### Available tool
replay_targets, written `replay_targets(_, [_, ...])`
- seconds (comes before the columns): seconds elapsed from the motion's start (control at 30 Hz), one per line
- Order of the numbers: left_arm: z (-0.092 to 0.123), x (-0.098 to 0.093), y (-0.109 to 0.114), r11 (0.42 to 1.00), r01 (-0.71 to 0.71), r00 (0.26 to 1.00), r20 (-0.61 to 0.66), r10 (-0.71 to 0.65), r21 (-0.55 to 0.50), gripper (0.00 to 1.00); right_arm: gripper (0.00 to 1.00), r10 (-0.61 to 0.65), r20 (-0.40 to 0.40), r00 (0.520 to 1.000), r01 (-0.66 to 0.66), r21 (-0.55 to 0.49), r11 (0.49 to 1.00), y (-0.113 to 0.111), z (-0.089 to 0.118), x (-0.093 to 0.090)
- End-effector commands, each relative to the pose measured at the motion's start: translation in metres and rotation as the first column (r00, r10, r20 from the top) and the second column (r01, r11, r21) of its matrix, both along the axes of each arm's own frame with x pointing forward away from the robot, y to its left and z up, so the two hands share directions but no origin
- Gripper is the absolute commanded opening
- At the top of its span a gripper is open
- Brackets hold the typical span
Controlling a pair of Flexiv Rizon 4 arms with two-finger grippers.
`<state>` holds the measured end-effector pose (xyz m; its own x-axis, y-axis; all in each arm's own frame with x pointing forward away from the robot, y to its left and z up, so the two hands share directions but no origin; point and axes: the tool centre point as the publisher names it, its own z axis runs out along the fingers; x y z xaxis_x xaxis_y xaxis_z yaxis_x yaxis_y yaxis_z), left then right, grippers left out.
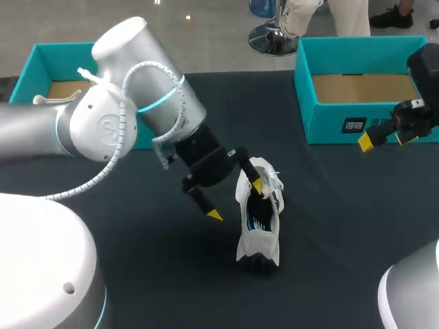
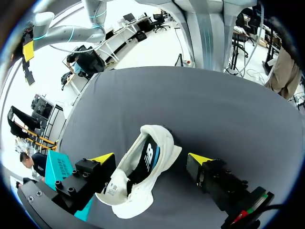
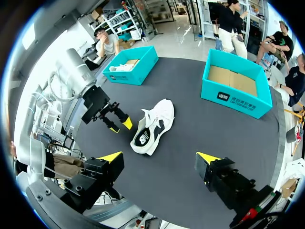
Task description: Take the shoe out of the shoebox, open the shoe tongue, remove and reinsert the insole, then place the shoe into the shoebox
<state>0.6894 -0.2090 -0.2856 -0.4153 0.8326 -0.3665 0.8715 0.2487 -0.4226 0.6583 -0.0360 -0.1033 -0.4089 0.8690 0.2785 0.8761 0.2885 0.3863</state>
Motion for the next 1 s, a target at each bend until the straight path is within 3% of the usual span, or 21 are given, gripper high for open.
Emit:
replay_targets(0.03, [0.0, 0.002, -0.002, 1.0, 0.01, 1.0, -0.006, -0.01, 0.019, 1.0, 1.0, 0.002, -0.009, 1.0, -0.002, -0.004, 1.0, 0.002, 0.001, 0.005])
replay_targets(0.13, [0.0, 0.002, -0.002, 1.0, 0.01, 1.0, -0.006, -0.01, 0.019, 1.0, 1.0, 0.002, -0.009, 1.0, -0.002, -0.004, 1.0, 0.002, 0.001, 0.005])
replay_targets(0.4, [-0.011, -0.001, -0.026, 0.967, 0.05, 0.981, 0.169, -0.094, 0.25, 1.0, 1.0, 0.002, -0.009, 1.0, -0.002, -0.004, 1.0, 0.002, 0.001, 0.005])
replay_targets(0.43, [-0.016, 0.0, -0.03, 0.959, 0.04, 0.976, 0.196, -0.098, 0.281, 0.78, 1.0, 0.002, -0.009, 1.0, -0.002, -0.004, 1.0, 0.002, 0.001, 0.005])
replay_targets(0.47, [-0.018, 0.001, -0.032, 0.958, 0.036, 0.975, 0.2, -0.096, 0.285, 0.23, 1.0, 0.002, -0.009, 1.0, -0.002, -0.004, 1.0, 0.002, 0.001, 0.005])
replay_targets(0.5, [-0.02, 0.003, -0.034, 0.952, 0.053, 0.976, 0.185, -0.113, 0.301, 0.0, 1.0, 0.002, -0.009, 1.0, -0.002, -0.004, 1.0, 0.002, 0.001, 0.005])
replay_targets(0.8, [-0.037, 0.015, -0.036, 0.939, 0.068, 0.978, 0.161, -0.129, 0.338, 0.0, 1.0, 0.002, -0.009, 1.0, -0.002, -0.004, 1.0, 0.002, 0.001, 0.005])
replay_targets(1.0, [-0.048, 0.012, -0.035, 0.928, 0.094, 0.98, 0.13, -0.151, 0.361, 0.0, 1.0, 0.002, -0.009, 1.0, -0.002, -0.004, 1.0, 0.002, 0.001, 0.005])
